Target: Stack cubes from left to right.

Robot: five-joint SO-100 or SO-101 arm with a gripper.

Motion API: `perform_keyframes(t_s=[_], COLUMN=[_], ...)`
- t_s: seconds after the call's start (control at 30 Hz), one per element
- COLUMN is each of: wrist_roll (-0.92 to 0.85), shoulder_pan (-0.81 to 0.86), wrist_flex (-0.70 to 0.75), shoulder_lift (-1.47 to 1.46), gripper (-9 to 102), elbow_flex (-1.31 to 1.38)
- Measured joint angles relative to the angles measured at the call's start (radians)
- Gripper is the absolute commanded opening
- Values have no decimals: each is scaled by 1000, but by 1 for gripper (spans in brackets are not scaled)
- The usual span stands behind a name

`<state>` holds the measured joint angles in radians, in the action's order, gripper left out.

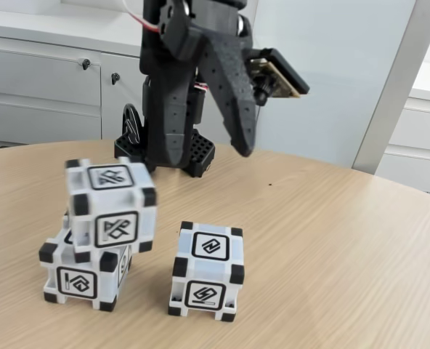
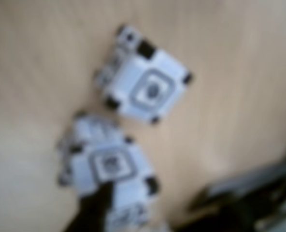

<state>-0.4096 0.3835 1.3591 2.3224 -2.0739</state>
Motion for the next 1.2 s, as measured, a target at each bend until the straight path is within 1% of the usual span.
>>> perform_keyframes(t_s=[0.3,0.53,0.63,0.77,0.87,0.97,1.1,1.2], wrist_roll=[26,11,5,8,26,63,156,219], shoulder_pan=[-49,-49,-49,-49,-49,-49,-49,-49], wrist_flex=[0,-2,-2,-2,-9,-48,-110,-129], shoulder_lift=[-11,-196,-253,-270,-273,-273,-311,-356], gripper=[41,40,41,45,46,46,46,44], elbow_flex=[0,0,0,0,0,0,0,0])
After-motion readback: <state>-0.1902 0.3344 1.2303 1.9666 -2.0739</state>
